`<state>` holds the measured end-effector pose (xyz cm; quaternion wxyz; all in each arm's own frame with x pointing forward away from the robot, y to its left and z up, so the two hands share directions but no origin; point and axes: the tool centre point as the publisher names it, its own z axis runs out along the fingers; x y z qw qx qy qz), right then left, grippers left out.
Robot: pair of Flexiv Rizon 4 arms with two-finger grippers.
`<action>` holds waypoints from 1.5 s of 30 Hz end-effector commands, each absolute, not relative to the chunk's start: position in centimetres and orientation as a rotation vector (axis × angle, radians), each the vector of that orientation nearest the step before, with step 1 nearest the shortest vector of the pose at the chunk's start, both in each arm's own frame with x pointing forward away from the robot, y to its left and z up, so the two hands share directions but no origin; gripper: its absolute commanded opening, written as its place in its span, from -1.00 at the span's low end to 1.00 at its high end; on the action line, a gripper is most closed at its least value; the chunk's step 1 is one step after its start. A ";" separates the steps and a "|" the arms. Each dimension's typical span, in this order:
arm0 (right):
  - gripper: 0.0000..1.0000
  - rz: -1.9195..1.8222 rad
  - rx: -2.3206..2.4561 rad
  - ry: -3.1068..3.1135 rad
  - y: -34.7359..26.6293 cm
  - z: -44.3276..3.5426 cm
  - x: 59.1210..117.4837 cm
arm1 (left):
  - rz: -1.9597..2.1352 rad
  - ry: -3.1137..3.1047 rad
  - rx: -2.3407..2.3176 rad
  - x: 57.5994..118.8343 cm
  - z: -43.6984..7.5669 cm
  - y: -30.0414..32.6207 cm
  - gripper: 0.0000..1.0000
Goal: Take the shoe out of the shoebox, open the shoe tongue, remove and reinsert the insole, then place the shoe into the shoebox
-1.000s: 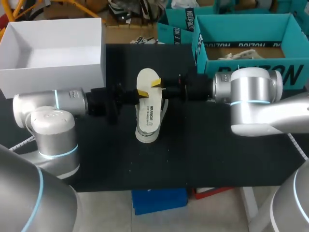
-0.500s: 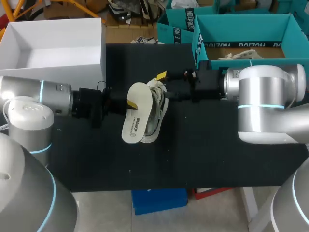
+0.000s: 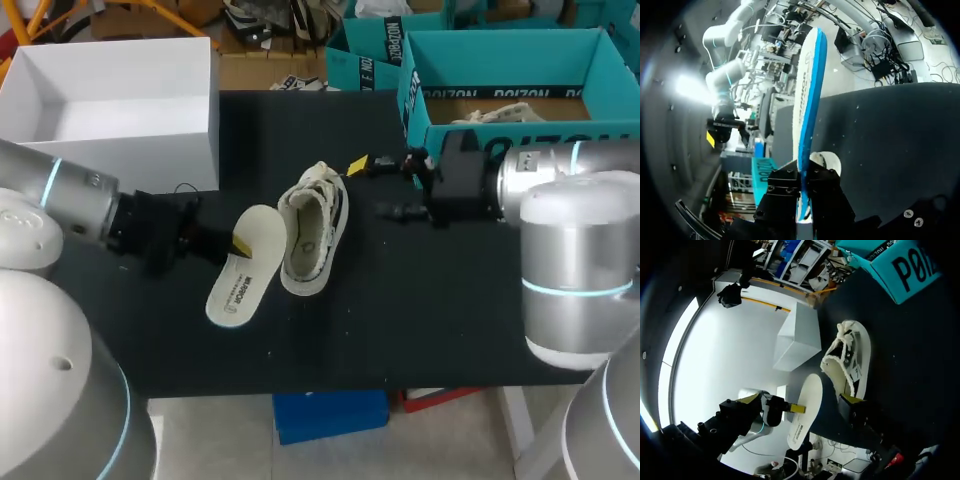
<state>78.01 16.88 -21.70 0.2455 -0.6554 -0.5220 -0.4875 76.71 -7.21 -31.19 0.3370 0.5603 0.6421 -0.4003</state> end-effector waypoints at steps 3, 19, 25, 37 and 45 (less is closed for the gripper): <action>1.00 -1.298 -1.938 -1.436 14.7 -20.4 75.0 | -1.039 1.712 1.529 75.0 -30.6 -6.4 -1.00; 1.00 -1.267 -2.042 -1.451 13.2 -19.4 72.2 | -1.137 1.705 1.658 72.2 -31.6 -7.5 -1.00; 1.00 -1.267 -2.042 -1.451 13.2 -19.4 72.2 | -1.126 1.727 1.709 72.5 -32.0 -8.2 -1.00; 1.00 -1.267 -2.042 -1.451 13.2 -19.4 72.2 | -1.086 1.796 1.785 75.6 -32.0 -10.0 -1.00; 1.00 -1.267 -2.042 -1.451 13.2 -19.4 72.2 | -1.088 1.840 1.820 77.1 -32.7 -11.4 -1.00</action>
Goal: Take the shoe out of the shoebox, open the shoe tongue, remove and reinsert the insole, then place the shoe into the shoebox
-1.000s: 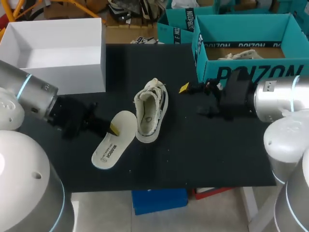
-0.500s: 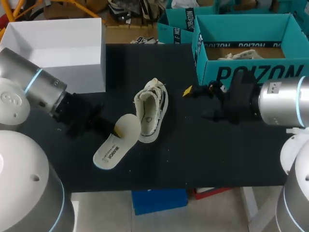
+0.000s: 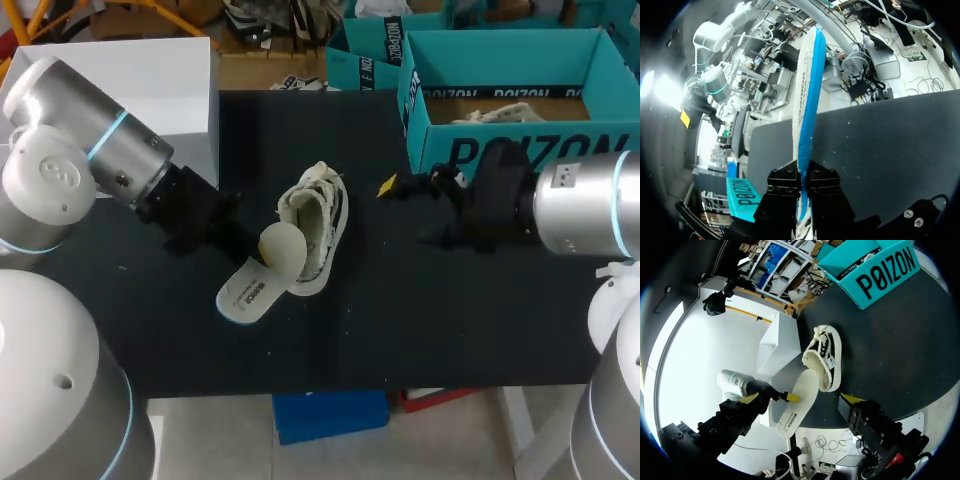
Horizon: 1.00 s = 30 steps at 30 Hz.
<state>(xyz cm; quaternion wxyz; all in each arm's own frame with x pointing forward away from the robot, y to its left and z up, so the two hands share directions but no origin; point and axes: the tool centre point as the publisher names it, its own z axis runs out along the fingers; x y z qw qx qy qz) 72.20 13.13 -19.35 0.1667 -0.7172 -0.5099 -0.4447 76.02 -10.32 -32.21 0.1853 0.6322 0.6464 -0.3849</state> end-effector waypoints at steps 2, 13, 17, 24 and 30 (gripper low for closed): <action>1.00 -1.267 -2.042 -1.451 13.2 -19.4 72.2 | -1.094 1.842 1.823 77.5 -33.0 -11.7 -1.00; 1.00 -1.267 -2.042 -1.451 13.2 -19.4 72.2 | -1.099 1.884 1.820 79.0 -34.9 -12.8 -1.00; 1.00 -1.267 -2.042 -1.451 13.2 -19.4 72.2 | -1.092 1.893 1.824 79.4 -35.4 -13.1 -1.00; 1.00 -1.267 -2.042 -1.451 13.2 -19.4 72.2 | -1.073 1.896 1.827 80.6 -36.0 -14.0 -1.00; 1.00 -1.267 -2.042 -1.451 13.2 -19.4 72.2 | -1.058 1.901 1.820 81.7 -36.5 -14.5 -1.00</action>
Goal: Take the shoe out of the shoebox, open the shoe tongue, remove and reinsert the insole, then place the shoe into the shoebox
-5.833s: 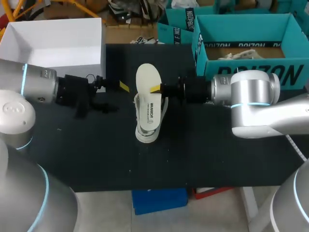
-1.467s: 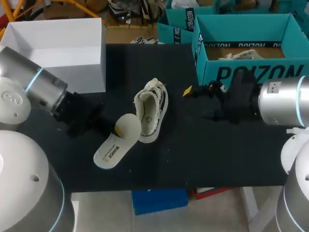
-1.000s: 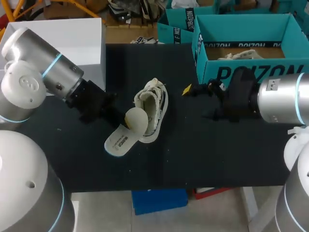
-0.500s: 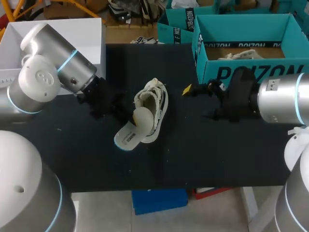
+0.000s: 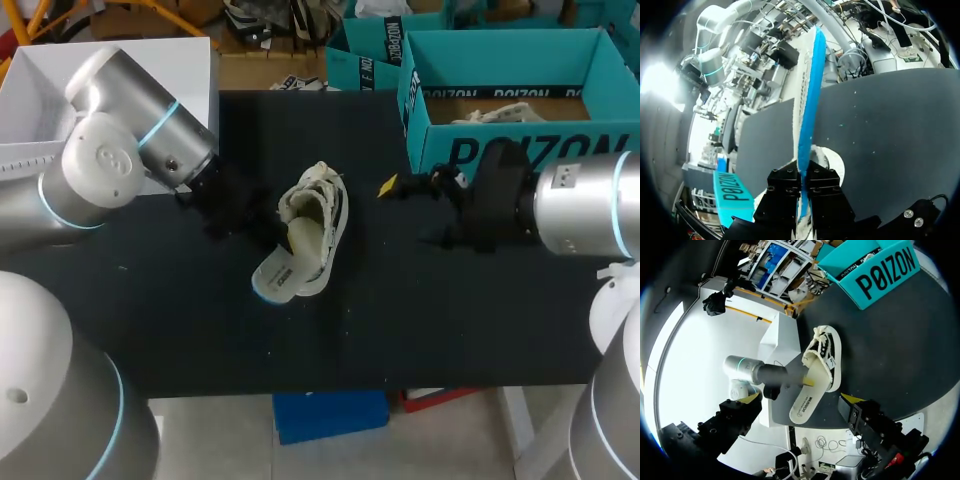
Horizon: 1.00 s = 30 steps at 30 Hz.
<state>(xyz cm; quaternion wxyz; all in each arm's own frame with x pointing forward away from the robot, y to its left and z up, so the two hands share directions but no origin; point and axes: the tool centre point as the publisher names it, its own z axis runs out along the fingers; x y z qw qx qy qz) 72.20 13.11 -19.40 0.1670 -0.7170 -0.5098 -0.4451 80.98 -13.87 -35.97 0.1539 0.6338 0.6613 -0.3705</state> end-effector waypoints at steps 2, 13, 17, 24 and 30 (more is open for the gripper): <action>1.00 -1.267 -2.042 -1.451 13.2 -19.4 72.2 | -1.055 1.906 1.817 82.1 -36.7 -14.6 -1.00; 1.00 -1.267 -2.042 -1.451 13.2 -19.4 72.2 | -1.030 1.929 1.794 84.4 -37.6 -15.6 -1.00; 1.00 -1.267 -2.042 -1.451 13.2 -19.4 72.2 | -1.016 1.932 1.785 85.0 -37.4 -16.0 -1.00; 1.00 -1.267 -2.042 -1.451 13.2 -19.4 72.2 | -0.952 1.971 1.794 86.0 -37.6 -15.9 -1.00; 1.00 -1.267 -2.042 -1.451 13.2 -19.4 72.2 | -0.929 1.988 1.796 86.8 -37.8 -15.8 -1.00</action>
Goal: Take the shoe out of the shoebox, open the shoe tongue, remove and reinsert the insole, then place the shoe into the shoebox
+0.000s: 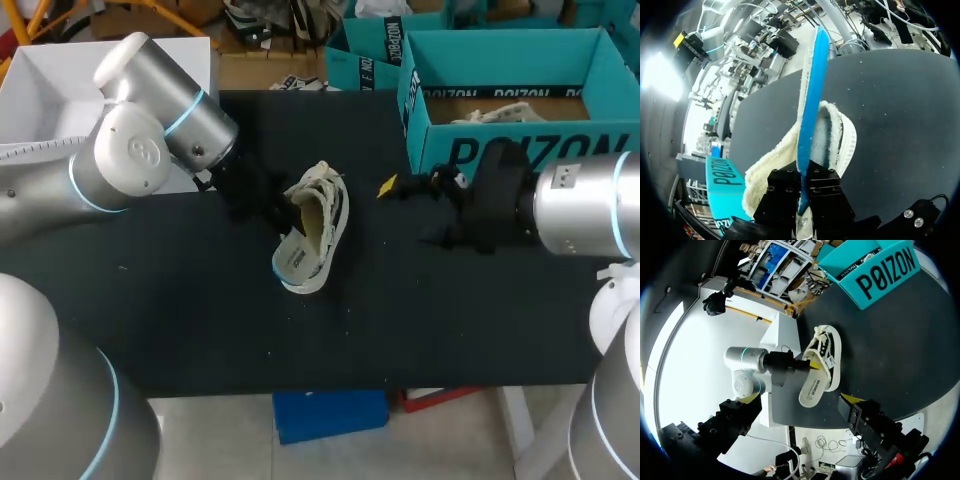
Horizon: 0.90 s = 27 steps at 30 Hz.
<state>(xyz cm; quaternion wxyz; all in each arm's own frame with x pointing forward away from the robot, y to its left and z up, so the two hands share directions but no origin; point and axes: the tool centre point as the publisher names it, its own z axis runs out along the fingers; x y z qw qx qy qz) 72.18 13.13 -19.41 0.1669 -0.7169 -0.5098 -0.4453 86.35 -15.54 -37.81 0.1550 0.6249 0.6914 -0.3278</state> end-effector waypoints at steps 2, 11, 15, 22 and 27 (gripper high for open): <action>1.00 -1.267 -2.042 -1.451 13.2 -19.4 72.2 | -0.933 1.976 1.789 87.0 -37.7 -15.9 -1.00; 1.00 -1.267 -2.042 -1.451 13.2 -19.4 72.2 | -0.923 1.971 1.782 87.7 -37.9 -16.2 -1.00; 1.00 -1.267 -2.042 -1.451 13.2 -19.4 72.2 | -0.885 1.986 1.778 88.0 -38.4 -16.3 -1.00; 1.00 -1.267 -2.042 -1.451 13.2 -19.4 72.2 | -0.838 1.988 1.765 88.4 -38.6 -16.4 -1.00; 1.00 -1.267 -2.042 -1.451 13.2 -19.4 72.2 | -0.822 1.983 1.762 88.2 -38.1 -16.3 -0.53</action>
